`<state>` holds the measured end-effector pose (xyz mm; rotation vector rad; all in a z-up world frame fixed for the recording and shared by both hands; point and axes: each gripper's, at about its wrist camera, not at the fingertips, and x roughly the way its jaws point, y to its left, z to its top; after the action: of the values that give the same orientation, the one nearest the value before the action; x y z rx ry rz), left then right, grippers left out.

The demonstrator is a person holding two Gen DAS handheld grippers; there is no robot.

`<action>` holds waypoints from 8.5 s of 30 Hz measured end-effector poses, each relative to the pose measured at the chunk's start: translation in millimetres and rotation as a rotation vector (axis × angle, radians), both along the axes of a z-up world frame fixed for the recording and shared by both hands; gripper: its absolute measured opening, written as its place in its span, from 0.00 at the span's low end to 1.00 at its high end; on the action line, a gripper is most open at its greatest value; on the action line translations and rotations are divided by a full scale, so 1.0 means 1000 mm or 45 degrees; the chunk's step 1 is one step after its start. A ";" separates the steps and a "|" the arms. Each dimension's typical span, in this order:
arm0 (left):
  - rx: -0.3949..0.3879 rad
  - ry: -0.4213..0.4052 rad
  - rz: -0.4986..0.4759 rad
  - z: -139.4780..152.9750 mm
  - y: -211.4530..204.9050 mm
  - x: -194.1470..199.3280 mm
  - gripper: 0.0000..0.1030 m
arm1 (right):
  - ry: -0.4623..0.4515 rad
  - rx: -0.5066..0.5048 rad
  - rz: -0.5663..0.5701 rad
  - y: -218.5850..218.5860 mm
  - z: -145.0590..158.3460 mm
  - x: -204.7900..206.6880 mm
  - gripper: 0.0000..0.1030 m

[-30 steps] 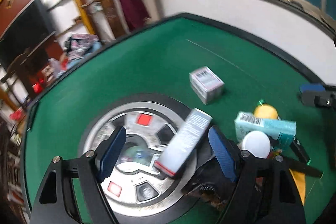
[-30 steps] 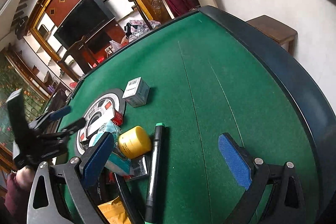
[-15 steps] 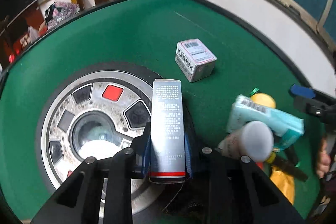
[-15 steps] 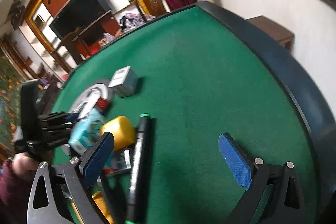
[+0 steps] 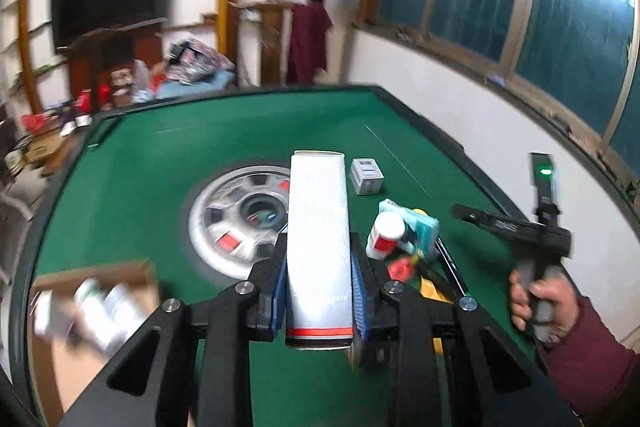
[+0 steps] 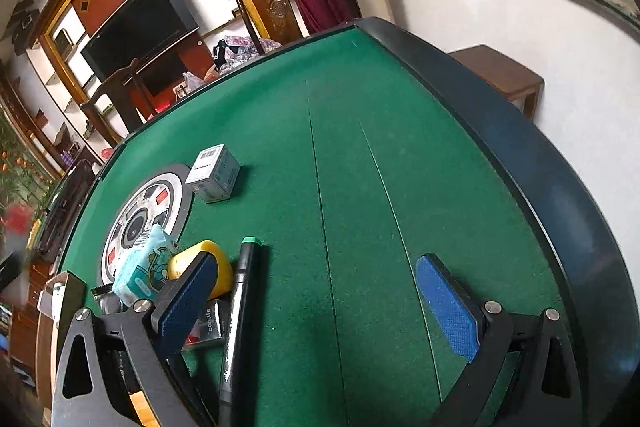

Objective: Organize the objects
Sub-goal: 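Grasp the white red-striped box with left while right grasps the small white barcode box, then carry both boxes over the cardboard tray and open both grippers to drop them, then withdraw both open grippers from the tray back to the remaining pile, then grasp the black foil snack bag with left while right grasps the green-capped black marker, then carry the bag and marker into the tray and open both grippers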

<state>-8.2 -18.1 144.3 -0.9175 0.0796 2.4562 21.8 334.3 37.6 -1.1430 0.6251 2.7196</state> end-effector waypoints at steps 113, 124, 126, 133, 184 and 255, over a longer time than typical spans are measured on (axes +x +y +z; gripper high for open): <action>0.030 -0.119 0.354 -0.021 -0.091 0.082 0.88 | 0.158 -0.022 0.447 -0.179 0.083 0.057 0.85; 0.028 -0.320 0.391 -0.075 -0.014 0.027 0.88 | 0.182 -0.062 0.105 -0.060 0.037 0.043 0.85; -0.006 -0.330 0.422 -0.082 -0.001 0.013 0.88 | 0.174 -0.104 0.082 -0.051 0.028 0.044 0.85; -0.144 -0.326 0.481 -0.105 0.039 -0.022 0.88 | 0.179 -0.240 0.096 -0.044 0.027 0.041 0.85; 0.281 -0.060 0.258 -0.029 -0.120 0.094 0.24 | -0.239 0.508 0.113 -0.107 -0.001 -0.001 0.32; -0.127 -0.327 0.575 -0.094 -0.237 0.047 0.27 | -0.305 -0.098 0.930 -0.430 0.000 -0.009 0.17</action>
<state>39.1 -255.1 50.7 -1.4176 -0.1078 2.7290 12.5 -95.3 37.6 -2.0064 0.3144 3.0352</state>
